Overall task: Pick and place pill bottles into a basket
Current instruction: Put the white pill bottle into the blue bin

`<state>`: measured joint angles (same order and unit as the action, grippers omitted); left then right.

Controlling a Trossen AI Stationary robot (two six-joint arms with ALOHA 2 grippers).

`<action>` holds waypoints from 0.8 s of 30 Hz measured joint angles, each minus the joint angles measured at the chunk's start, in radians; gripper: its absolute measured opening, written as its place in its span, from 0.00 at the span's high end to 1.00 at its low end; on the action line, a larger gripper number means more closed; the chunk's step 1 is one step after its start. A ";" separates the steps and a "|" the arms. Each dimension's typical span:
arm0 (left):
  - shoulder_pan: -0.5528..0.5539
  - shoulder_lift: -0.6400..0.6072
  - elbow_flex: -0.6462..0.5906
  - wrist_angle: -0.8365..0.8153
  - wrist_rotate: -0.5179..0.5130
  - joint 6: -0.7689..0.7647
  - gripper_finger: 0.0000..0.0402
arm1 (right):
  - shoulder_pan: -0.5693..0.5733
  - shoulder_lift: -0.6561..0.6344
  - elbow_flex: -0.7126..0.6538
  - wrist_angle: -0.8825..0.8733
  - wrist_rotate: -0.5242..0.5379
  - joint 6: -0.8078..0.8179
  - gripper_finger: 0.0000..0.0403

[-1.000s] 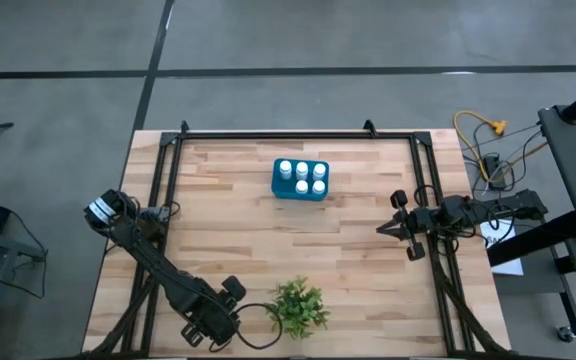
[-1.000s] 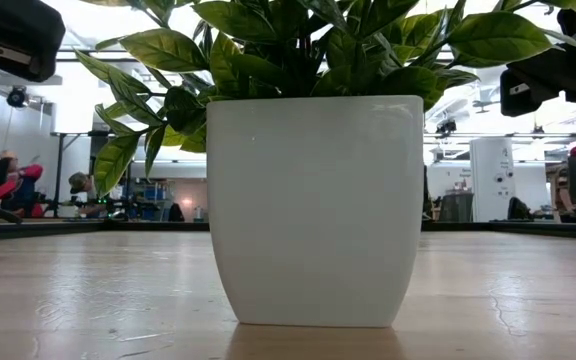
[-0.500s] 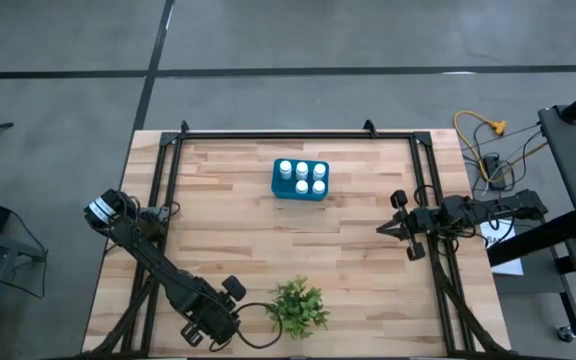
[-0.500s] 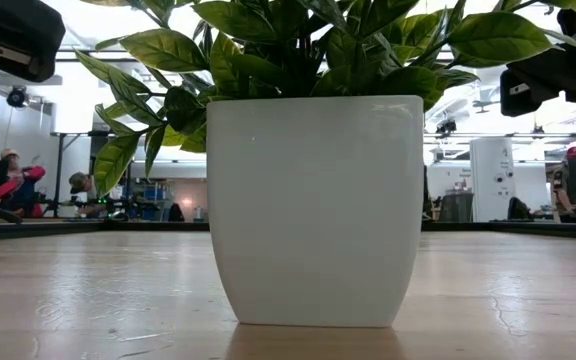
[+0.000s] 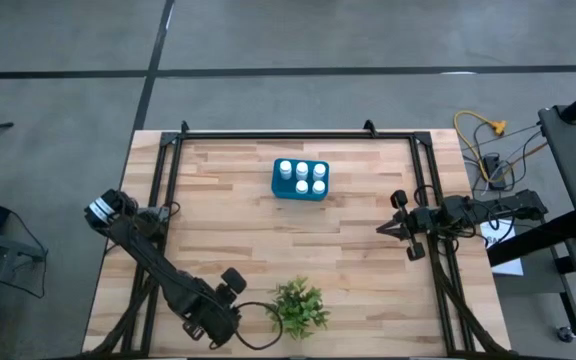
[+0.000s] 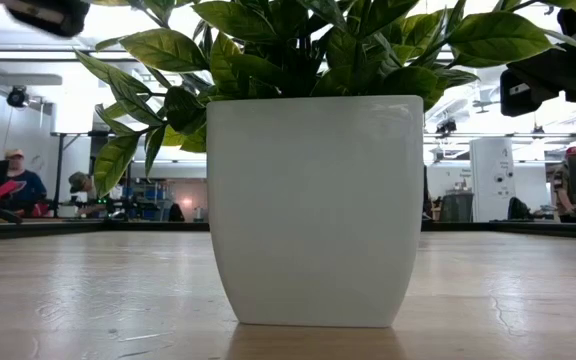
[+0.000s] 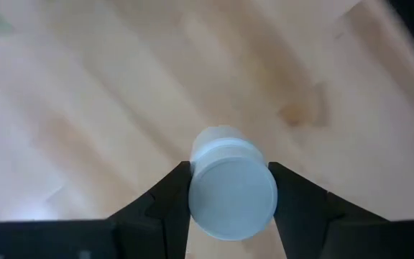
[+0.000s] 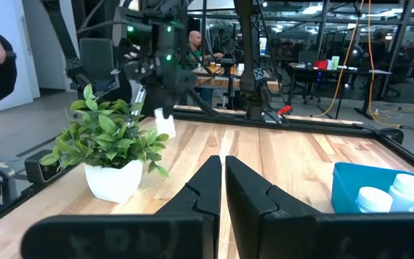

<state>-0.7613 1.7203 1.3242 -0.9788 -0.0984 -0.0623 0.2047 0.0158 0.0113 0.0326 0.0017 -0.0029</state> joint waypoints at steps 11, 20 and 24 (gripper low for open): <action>0.050 -0.032 0.201 -0.200 -0.278 0.015 0.64 | 0.000 0.000 0.000 0.000 0.000 0.002 0.97; 0.092 -0.189 0.253 -0.245 -0.496 0.052 0.64 | 0.000 0.000 0.000 0.000 0.000 0.001 0.97; 0.150 -0.284 0.239 -0.245 -0.613 0.043 0.64 | 0.000 0.000 0.000 0.000 0.000 0.002 0.97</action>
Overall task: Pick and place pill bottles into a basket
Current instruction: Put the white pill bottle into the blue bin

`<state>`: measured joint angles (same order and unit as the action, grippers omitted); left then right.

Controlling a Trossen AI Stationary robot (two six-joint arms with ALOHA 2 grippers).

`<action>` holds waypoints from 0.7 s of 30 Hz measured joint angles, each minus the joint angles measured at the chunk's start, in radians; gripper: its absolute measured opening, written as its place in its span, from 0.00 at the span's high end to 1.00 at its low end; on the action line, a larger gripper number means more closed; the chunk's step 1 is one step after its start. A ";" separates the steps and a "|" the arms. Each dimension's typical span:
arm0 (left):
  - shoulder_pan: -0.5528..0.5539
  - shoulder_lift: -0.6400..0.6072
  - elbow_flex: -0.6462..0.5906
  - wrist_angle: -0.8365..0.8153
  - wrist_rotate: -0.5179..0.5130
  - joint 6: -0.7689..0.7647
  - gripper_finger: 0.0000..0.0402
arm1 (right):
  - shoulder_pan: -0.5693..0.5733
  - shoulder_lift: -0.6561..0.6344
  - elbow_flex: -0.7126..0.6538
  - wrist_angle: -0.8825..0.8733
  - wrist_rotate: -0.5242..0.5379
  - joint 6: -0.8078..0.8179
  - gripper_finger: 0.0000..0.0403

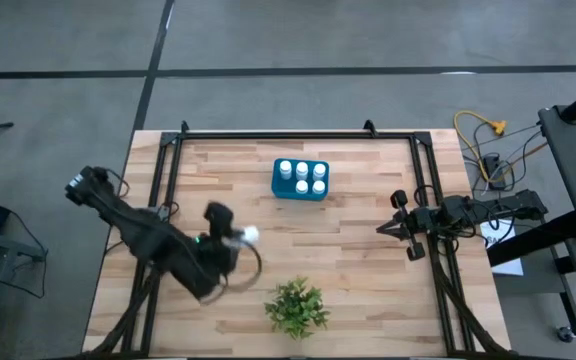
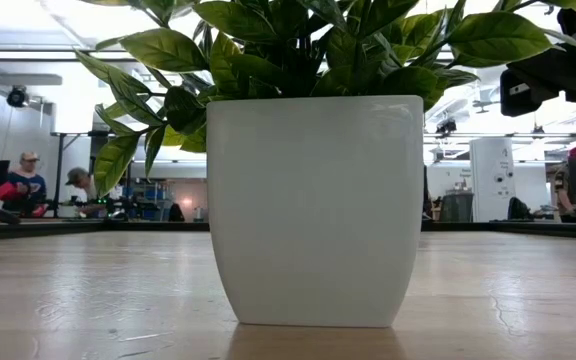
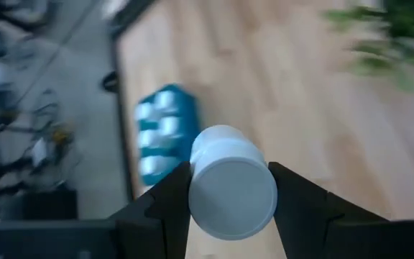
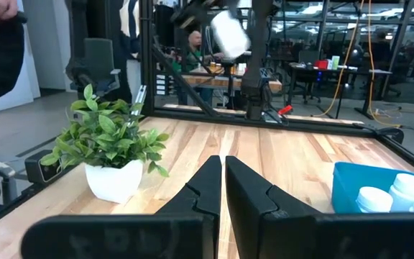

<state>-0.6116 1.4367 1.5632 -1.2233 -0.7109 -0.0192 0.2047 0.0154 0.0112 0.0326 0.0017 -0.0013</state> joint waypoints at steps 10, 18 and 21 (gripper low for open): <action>0.303 -0.145 -0.003 0.079 0.088 0.121 0.64 | 0.000 0.000 0.000 0.000 0.000 -0.001 0.97; 0.559 -0.140 -0.003 0.169 0.344 0.299 0.64 | 0.000 0.000 0.000 0.000 0.000 0.000 0.97; 0.665 -0.108 -0.003 0.173 0.447 0.337 0.64 | 0.000 0.000 0.000 0.000 0.000 0.000 0.97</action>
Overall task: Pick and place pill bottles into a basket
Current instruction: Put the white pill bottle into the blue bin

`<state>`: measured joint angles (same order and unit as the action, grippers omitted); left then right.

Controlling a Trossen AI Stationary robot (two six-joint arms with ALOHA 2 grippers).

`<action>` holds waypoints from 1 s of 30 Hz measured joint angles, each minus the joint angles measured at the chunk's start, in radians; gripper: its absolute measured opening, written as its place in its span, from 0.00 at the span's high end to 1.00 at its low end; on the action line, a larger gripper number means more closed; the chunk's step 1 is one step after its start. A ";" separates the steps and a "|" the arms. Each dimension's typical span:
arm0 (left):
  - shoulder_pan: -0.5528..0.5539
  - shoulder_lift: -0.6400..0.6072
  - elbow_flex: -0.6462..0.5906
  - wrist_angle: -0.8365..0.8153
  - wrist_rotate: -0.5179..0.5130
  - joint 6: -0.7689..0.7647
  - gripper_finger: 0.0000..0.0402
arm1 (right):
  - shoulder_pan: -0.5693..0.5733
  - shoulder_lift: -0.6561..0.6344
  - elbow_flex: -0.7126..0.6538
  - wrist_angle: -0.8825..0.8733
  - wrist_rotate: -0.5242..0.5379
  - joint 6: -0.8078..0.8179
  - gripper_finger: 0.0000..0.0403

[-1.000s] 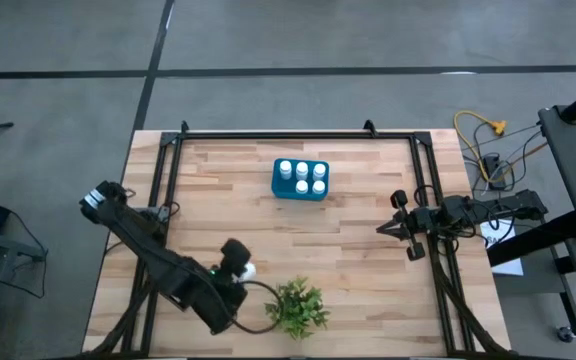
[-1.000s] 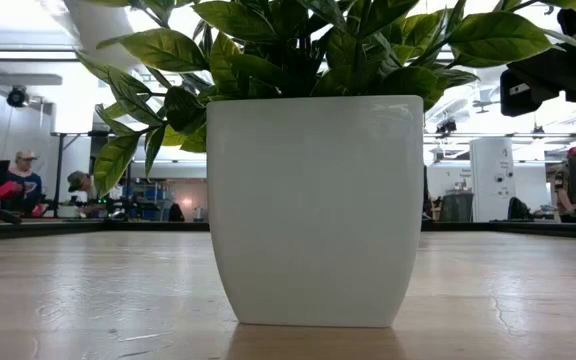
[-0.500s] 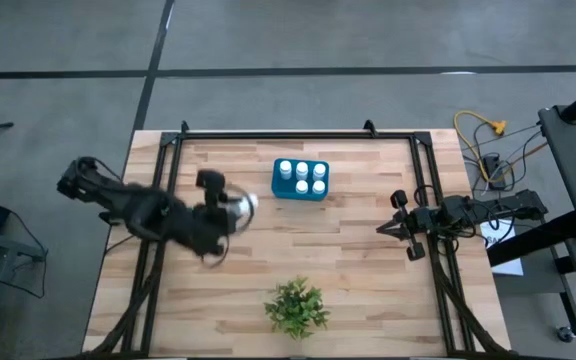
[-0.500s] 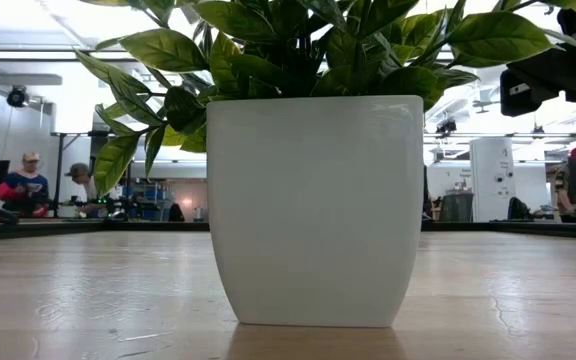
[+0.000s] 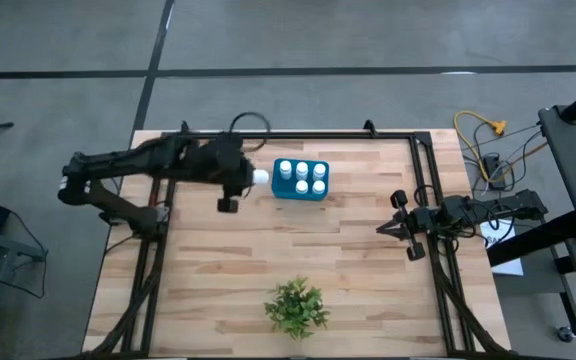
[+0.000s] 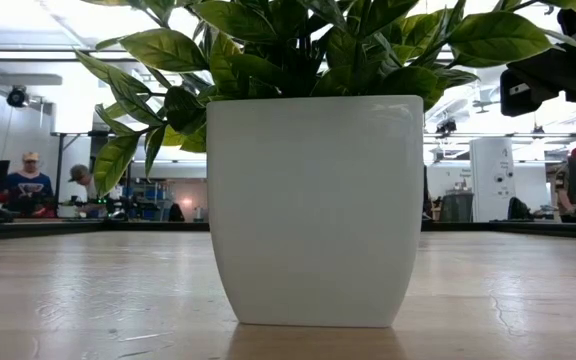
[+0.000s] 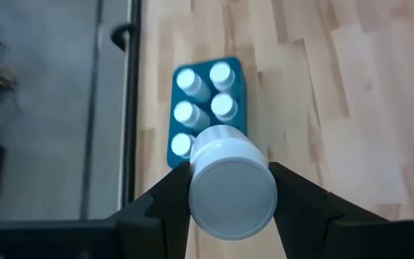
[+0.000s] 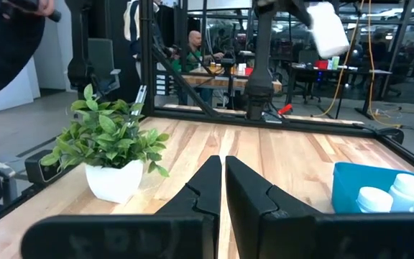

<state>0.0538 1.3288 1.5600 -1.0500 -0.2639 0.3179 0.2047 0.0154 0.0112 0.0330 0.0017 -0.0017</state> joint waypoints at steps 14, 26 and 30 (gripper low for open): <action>0.291 0.286 0.066 0.066 0.270 0.215 0.64 | 0.000 0.000 0.000 0.000 0.000 0.000 0.97; 0.364 0.414 0.158 0.044 0.386 0.266 0.64 | 0.000 0.000 0.000 0.000 0.000 0.000 0.97; 0.377 0.441 0.168 0.026 0.389 0.266 0.64 | 0.000 0.000 0.000 0.000 0.000 0.000 0.97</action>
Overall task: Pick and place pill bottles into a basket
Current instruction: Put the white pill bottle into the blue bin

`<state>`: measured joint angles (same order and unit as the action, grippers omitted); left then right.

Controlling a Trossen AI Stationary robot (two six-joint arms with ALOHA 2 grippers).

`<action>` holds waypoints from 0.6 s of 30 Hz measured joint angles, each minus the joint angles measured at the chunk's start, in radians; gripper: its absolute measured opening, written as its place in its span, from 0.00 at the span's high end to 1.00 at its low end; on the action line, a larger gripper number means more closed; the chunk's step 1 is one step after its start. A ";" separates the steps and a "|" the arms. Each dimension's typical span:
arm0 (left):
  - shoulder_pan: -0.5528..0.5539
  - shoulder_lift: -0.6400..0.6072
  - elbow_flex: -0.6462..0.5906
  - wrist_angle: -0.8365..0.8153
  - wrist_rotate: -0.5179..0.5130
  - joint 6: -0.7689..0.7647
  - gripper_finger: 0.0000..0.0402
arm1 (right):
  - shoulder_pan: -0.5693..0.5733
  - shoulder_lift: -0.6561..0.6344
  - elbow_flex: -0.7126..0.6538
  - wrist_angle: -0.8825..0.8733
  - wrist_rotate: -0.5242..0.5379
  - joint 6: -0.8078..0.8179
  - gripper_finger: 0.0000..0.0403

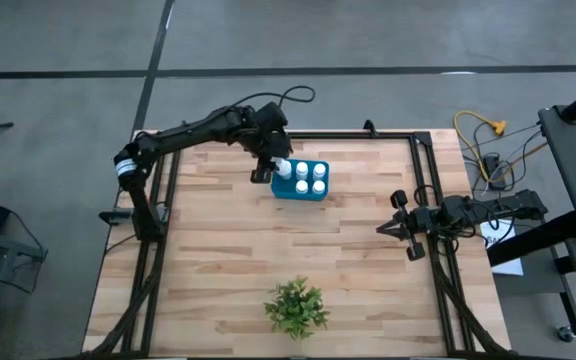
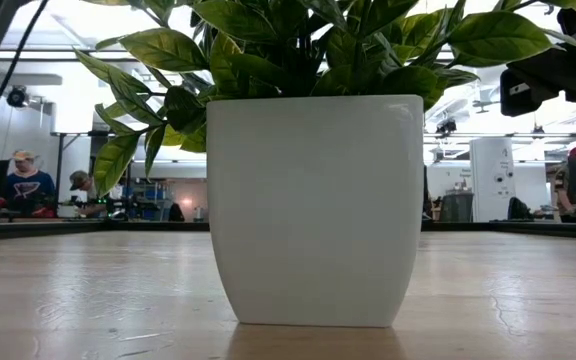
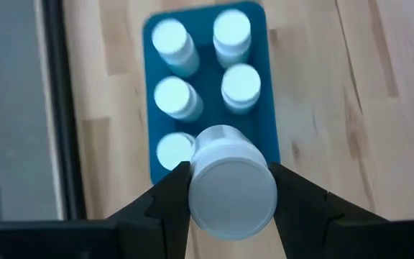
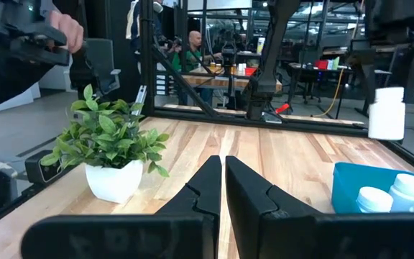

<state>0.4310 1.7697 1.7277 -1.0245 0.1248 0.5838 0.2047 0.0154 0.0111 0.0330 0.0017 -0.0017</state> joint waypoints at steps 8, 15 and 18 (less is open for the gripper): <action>0.002 0.053 -0.001 -0.011 0.015 0.000 0.64 | 0.000 0.000 0.000 0.000 0.000 -0.001 0.97; 0.002 0.099 -0.001 -0.002 0.030 0.000 0.64 | 0.000 0.000 0.000 0.000 0.000 0.000 0.97; 0.002 0.118 -0.001 -0.003 0.035 0.000 0.64 | 0.000 0.000 0.000 0.000 0.000 0.000 0.97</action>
<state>0.4328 1.8875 1.7267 -1.0275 0.1596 0.5839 0.2047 0.0158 0.0112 0.0330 0.0017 -0.0013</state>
